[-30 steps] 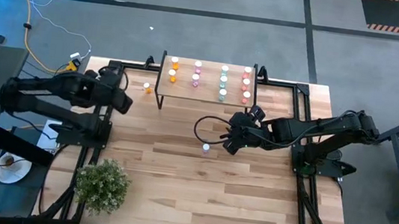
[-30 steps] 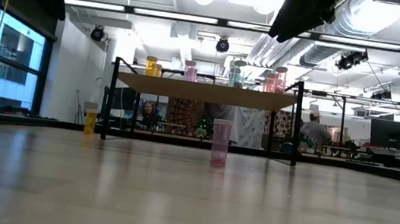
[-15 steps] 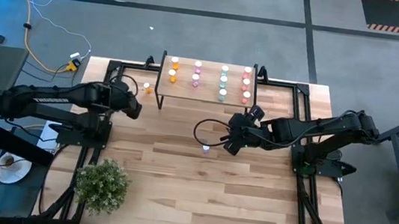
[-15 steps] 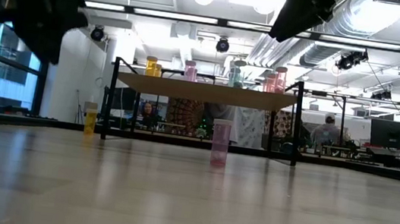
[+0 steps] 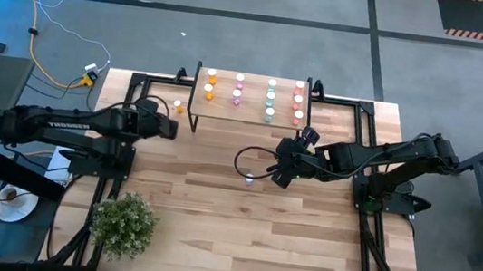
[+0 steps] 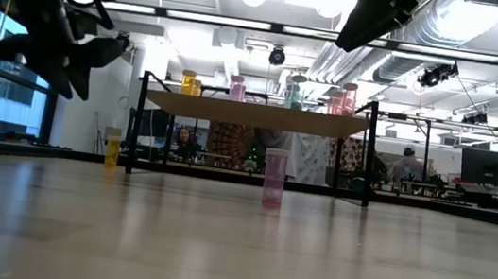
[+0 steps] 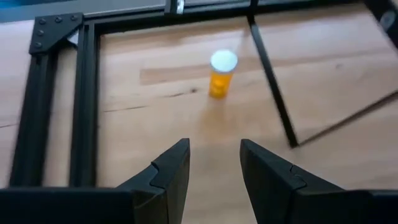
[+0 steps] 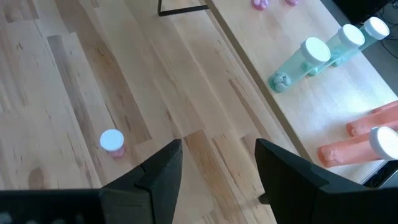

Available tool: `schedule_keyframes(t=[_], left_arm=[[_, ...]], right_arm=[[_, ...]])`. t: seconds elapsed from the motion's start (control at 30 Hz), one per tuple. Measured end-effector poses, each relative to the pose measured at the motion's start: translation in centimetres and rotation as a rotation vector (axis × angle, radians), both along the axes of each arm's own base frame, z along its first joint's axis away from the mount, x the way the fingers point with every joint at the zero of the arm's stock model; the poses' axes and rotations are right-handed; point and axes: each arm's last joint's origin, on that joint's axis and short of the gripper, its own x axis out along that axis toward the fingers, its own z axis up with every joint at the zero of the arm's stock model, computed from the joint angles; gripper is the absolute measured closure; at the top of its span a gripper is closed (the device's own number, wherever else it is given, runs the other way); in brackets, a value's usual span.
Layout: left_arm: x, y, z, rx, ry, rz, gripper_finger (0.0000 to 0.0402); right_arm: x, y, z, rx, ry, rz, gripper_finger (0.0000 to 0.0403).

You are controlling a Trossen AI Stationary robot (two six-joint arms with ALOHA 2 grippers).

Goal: Pick and place medicine bottles onto shelf by color
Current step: Put the orange pill bottle on the shelf aligned with the other orange pill bottles

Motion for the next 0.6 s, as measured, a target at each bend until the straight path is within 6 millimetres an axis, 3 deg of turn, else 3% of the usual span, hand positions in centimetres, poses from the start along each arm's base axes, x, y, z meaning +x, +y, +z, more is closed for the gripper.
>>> schedule_keyframes(t=[0.27,0.43,0.6], left_arm=[[1.2,0.3,-1.6,0.016,-0.138,-0.072,0.0268],[1.8,0.2,-1.6,-0.005,-0.029,-0.364,0.0268],[2.4,0.1,-0.1,0.025,0.124,-0.686,0.0268]], right_arm=[[0.0,0.0,0.0,-0.010,0.009,0.012,0.0208],[0.0,0.0,0.0,-0.016,0.014,0.020,0.0208],[0.0,0.0,0.0,-0.012,0.011,0.015,0.0208]])
